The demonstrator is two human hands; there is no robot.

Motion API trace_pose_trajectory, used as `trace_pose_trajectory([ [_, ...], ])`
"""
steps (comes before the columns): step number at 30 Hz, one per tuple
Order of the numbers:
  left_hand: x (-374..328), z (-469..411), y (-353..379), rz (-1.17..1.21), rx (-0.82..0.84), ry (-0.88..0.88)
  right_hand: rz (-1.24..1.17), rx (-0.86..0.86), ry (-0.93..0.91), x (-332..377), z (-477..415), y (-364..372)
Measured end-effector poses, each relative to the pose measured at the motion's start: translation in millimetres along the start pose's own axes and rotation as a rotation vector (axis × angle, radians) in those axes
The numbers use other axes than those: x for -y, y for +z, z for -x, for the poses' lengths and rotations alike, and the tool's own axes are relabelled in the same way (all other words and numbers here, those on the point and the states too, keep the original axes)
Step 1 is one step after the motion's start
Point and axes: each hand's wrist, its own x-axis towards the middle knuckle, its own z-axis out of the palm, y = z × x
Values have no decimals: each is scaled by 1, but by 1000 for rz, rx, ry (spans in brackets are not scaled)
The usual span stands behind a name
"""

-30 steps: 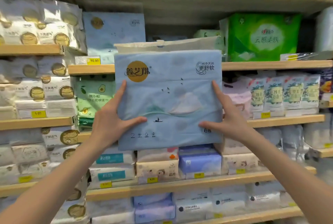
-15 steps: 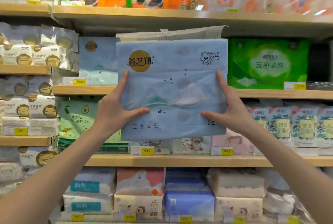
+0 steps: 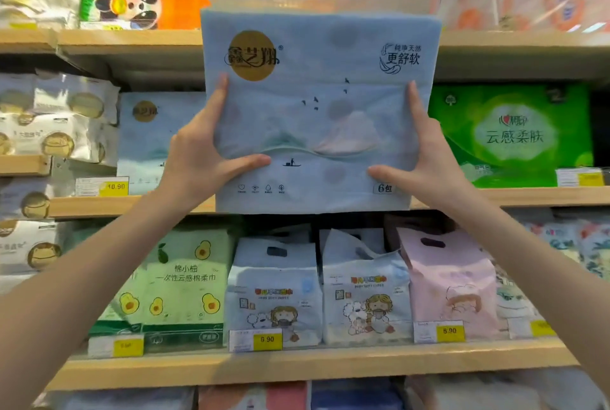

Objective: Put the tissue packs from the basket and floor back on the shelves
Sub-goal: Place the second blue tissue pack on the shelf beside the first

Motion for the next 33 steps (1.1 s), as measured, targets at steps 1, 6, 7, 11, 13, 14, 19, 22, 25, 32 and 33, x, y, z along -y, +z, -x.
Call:
trace_pose_trajectory([
  [1,5,-8,4,-8,-14,21,6,-21,-19,-2,-9,2],
  [6,30,-42,21,-61,-122,106,42,-103,-108,-12,-50,10],
  [7,35,-48,24,-57,-139,118,43,-113,-120,-14,-57,12],
  [11,57,-67,41,-50,-163,151,54,-140,-150,-24,-82,24],
  [13,68,-71,49,-70,-171,157,57,-129,-158,-31,-93,34],
  [14,73,-72,53,-76,-172,151,60,-122,-157,-35,-97,38],
  [19,86,-75,78,-39,-137,35,82,-114,-133,-58,-111,50],
  [22,89,-72,93,-72,-93,6,91,-88,-114,-75,-111,56],
  [25,93,-67,104,-78,-46,-25,114,-68,-94,-89,-105,65],
  [32,103,-56,118,-68,64,-76,134,12,-31,-106,-97,74],
  [33,104,-55,120,-69,84,-87,140,30,-14,-109,-97,76],
])
